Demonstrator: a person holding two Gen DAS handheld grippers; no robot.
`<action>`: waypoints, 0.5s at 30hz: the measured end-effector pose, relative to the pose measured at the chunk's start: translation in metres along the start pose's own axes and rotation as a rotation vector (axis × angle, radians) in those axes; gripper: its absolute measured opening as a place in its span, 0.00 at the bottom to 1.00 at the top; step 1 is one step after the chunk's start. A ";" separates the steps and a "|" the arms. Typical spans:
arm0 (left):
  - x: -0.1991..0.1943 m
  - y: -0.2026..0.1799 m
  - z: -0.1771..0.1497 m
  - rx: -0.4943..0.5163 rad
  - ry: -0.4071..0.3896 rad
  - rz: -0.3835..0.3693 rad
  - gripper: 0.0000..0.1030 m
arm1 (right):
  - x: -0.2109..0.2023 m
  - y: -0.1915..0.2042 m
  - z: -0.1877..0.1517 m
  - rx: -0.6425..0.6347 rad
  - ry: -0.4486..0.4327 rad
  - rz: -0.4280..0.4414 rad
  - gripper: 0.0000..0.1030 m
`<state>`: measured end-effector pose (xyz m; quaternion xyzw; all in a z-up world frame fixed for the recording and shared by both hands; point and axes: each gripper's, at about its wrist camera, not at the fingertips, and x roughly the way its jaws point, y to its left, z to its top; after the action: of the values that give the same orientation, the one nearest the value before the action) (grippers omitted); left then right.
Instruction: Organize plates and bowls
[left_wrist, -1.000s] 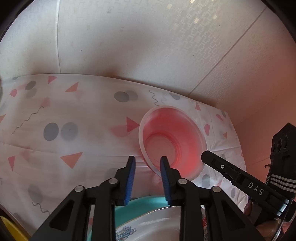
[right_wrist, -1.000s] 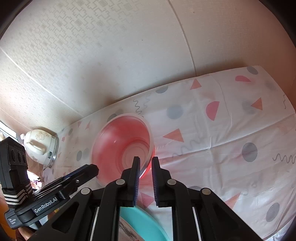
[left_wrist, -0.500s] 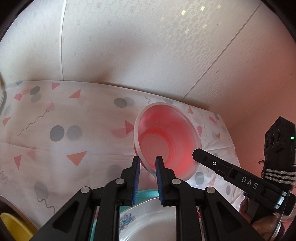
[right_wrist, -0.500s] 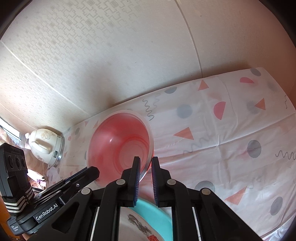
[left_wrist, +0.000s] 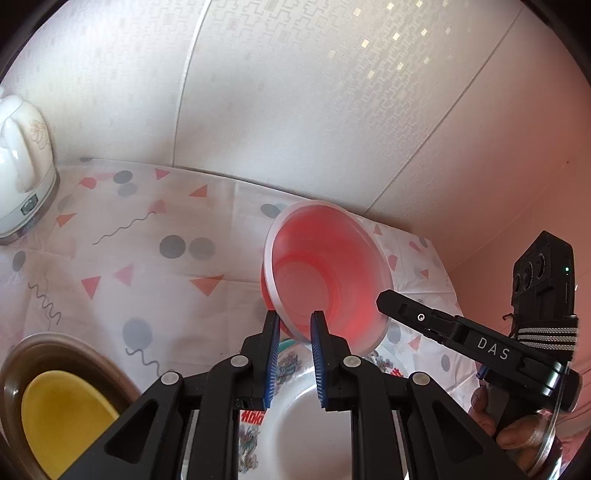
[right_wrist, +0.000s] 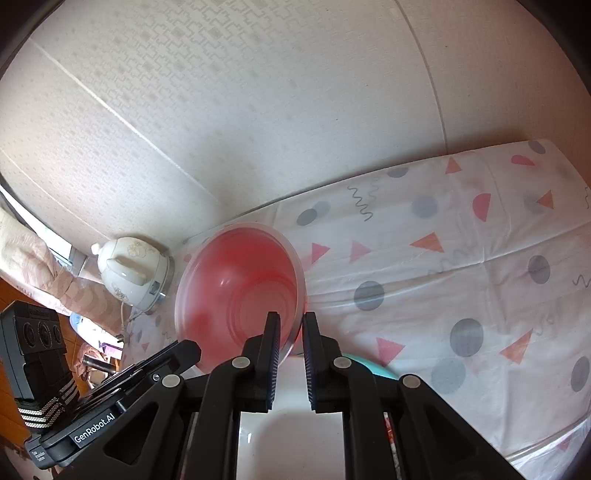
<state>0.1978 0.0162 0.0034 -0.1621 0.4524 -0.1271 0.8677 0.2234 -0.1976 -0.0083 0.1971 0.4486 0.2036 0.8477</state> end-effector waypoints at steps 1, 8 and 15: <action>-0.005 0.003 -0.004 -0.003 -0.005 0.005 0.16 | 0.001 0.003 -0.003 -0.002 0.003 0.011 0.12; -0.035 0.021 -0.026 -0.026 -0.032 0.022 0.16 | 0.003 0.028 -0.025 -0.028 0.025 0.055 0.12; -0.065 0.042 -0.044 -0.062 -0.055 0.028 0.16 | 0.005 0.055 -0.044 -0.073 0.047 0.085 0.12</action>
<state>0.1288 0.0712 0.0114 -0.1857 0.4343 -0.0963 0.8761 0.1798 -0.1418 -0.0059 0.1799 0.4518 0.2602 0.8341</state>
